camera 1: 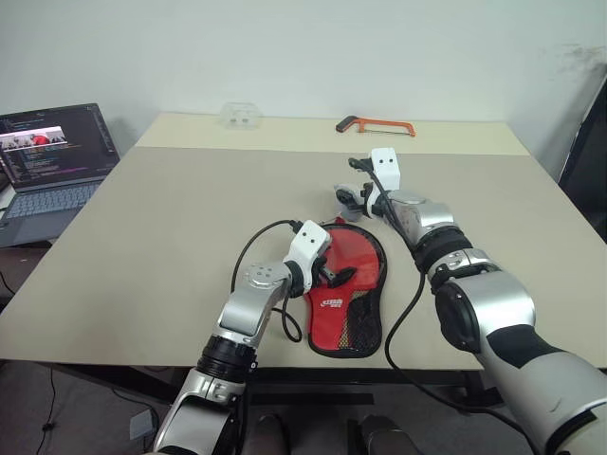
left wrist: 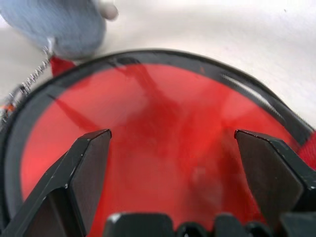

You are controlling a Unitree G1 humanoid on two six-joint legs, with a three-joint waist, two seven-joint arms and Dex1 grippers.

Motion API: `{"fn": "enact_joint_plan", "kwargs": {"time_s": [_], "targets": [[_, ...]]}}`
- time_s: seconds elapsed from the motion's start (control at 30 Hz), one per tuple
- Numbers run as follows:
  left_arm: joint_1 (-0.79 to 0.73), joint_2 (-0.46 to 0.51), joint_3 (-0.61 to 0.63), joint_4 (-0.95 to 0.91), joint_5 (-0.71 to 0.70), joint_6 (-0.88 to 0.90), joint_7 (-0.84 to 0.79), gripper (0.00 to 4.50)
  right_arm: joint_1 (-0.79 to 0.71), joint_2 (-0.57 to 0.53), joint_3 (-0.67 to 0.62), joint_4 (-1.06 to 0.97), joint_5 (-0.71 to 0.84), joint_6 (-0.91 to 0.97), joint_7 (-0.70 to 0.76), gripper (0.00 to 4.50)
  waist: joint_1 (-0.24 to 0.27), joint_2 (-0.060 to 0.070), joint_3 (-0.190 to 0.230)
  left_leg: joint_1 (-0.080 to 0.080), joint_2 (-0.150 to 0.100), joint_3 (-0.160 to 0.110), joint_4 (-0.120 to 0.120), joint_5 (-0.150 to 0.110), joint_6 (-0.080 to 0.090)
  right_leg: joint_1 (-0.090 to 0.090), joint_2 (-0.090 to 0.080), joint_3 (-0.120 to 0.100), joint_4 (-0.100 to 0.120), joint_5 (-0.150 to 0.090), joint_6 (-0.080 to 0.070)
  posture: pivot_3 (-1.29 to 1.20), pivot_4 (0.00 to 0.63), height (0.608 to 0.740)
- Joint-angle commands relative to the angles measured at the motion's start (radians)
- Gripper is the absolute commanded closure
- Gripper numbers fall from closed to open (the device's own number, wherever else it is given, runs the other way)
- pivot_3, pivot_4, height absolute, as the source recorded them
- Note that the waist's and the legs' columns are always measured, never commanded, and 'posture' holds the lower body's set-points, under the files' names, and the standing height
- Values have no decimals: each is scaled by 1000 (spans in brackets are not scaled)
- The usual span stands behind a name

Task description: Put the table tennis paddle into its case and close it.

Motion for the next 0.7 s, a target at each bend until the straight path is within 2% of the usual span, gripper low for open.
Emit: {"fn": "enact_joint_plan", "kwargs": {"time_s": [0.03, 0.37, 0.47, 0.7], "targets": [[-19, -14, -3, -31, -20, 9, 22, 146, -29, 13, -26, 33, -7, -45, -26, 0, 0, 0, 0, 0, 0, 0, 0, 0, 0, 0, 0, 0, 0, 0, 0, 0, 150, 740], [-2, -25, -13, -97, -41, 59, 51, 146, -27, 70, -38, 88, -51, -109, -92, 0, -1, 0, 0, 0, 0, 0, 0, 0, 0, 0, 0, 0, 0, 0, 0, 0, 150, 740], [0, -23, -9, -109, -46, 70, 61, 107, -28, 79, -31, 95, -76, -124, -120, 567, -1, 0, 0, 0, 0, 0, 0, 0, 0, 0, 0, 0, 0, 0, 0, 0, 150, 740], [3, -13, -4, -127, -58, 87, 75, 107, -19, 91, -38, 108, -104, -122, -184, 3012, -1, 0, 0, 0, 0, 0, 0, 0, 0, 0, 0, 0, 0, 0, 0, 0, 150, 740]]}}
